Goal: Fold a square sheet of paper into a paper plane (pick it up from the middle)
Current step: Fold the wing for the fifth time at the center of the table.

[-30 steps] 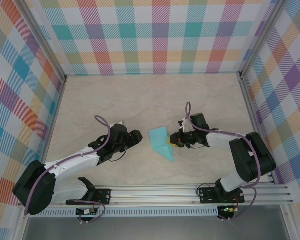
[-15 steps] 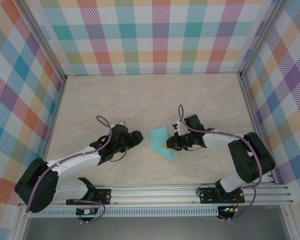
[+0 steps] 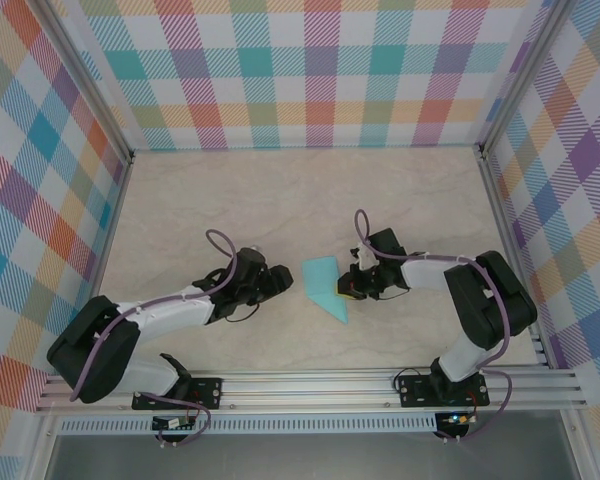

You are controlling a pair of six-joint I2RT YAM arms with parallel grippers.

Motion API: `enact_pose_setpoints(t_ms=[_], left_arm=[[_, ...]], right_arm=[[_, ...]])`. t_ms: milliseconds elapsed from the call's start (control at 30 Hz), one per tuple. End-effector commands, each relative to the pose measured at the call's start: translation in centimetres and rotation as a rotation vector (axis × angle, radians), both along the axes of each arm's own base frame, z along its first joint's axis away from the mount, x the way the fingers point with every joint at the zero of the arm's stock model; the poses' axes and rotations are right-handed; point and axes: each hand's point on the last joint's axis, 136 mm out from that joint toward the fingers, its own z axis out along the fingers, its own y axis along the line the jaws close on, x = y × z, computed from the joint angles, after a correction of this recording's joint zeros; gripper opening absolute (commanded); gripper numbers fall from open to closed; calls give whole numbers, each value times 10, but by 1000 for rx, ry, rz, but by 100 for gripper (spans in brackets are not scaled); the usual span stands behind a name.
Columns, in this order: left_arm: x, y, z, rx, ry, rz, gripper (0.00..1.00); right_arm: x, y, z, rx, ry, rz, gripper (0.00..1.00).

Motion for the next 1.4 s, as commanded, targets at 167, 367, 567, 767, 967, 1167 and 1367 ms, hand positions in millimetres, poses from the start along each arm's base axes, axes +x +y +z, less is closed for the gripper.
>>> enact_pose_setpoints(t_ms=[167, 367, 567, 767, 967, 1167, 1367], left_arm=[[14, -44, 16, -44, -36, -82, 66], [15, -62, 7, -32, -14, -107, 66], [17, -77, -5, -27, 22, -124, 64], [16, -89, -10, -47, 40, -127, 62], [18, -96, -14, -82, 55, -113, 59], [19, -101, -9, -110, 38, -114, 47], [16, -102, -9, -108, 40, -135, 35]], right_arm=[[-3, -7, -20, 44, 81, -28, 0], [-6, -12, -30, 24, 100, -45, 0], [-7, -14, -32, 16, 103, -49, 0], [-6, -16, -32, 16, 105, -54, 0], [-5, -18, -32, 15, 105, -59, 0], [-4, -19, -32, 13, 106, -64, 0], [-3, -18, -30, 21, 104, -62, 0]])
